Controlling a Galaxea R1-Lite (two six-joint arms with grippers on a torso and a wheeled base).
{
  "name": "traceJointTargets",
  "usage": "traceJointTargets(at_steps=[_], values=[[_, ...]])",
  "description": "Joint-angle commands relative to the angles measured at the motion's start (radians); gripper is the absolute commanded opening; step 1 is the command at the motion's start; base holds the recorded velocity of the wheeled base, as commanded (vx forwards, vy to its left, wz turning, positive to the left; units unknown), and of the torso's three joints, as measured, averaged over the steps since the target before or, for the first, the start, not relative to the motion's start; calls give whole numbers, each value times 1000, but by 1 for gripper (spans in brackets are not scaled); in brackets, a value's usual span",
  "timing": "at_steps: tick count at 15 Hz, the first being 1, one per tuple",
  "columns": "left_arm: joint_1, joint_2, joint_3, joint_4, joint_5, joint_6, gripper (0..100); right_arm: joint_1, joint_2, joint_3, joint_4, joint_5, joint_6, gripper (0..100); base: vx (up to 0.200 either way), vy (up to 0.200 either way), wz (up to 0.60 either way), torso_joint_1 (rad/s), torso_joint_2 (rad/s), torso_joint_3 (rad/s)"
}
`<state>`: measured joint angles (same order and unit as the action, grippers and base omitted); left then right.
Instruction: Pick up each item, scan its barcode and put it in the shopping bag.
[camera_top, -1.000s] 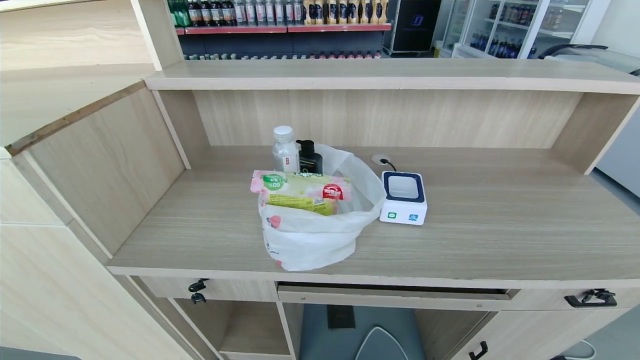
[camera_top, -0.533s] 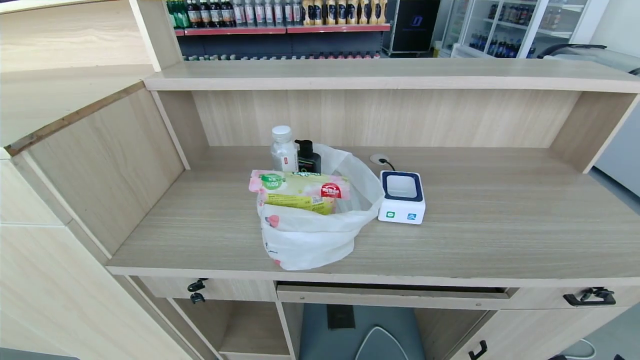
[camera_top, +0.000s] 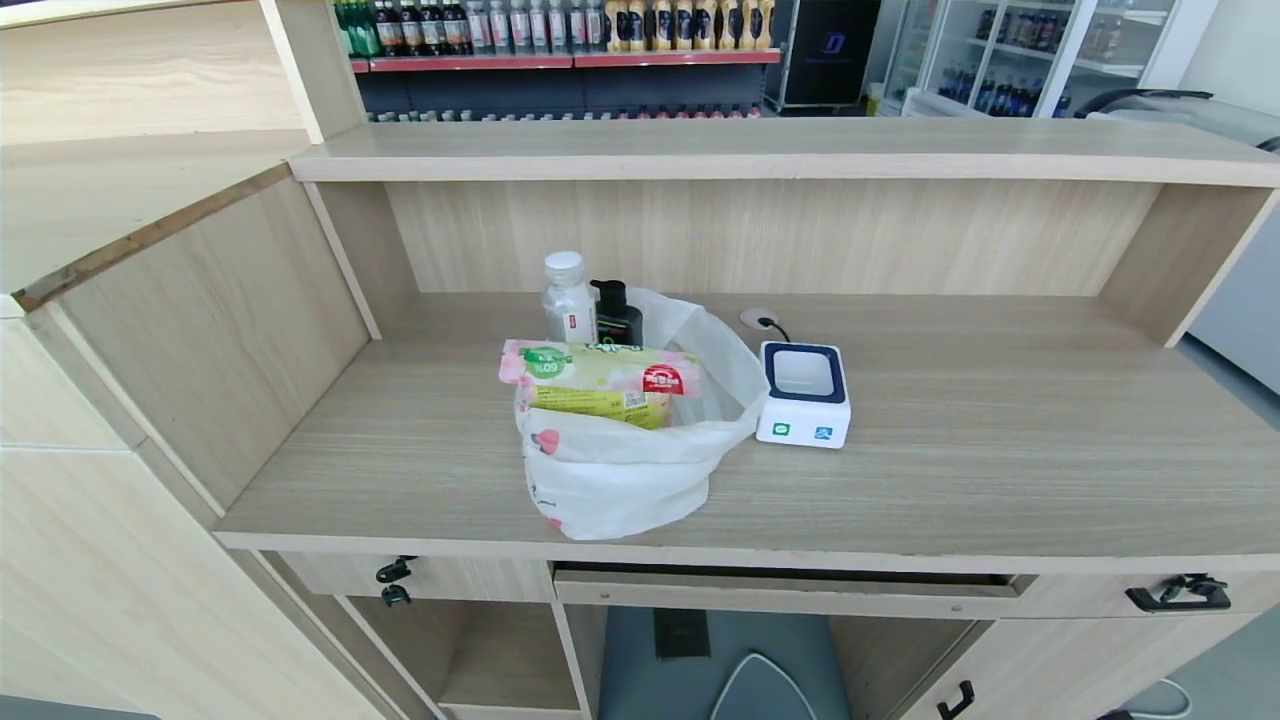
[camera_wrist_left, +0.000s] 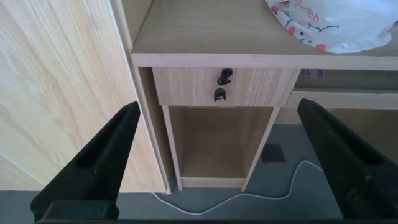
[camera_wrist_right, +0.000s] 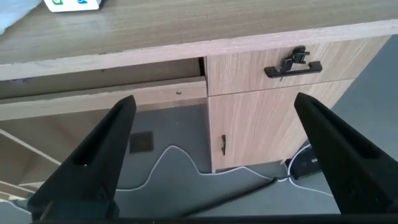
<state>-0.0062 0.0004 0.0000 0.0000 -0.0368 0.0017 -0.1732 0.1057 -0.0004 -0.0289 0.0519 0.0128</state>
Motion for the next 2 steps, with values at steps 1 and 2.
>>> traceJointTargets(at_steps=[1, 2], values=[[0, 1, 0, 0, 0, 0, 100, 20, -6, 0, -2, -3, 1, 100, 0, 0, 0, 0, 0, 0], [0, 1, 0, 0, 0, 0, 100, 37, -3, 0, -2, -27, -5, 100, 0, 0, 0, 0, 0, 0]])
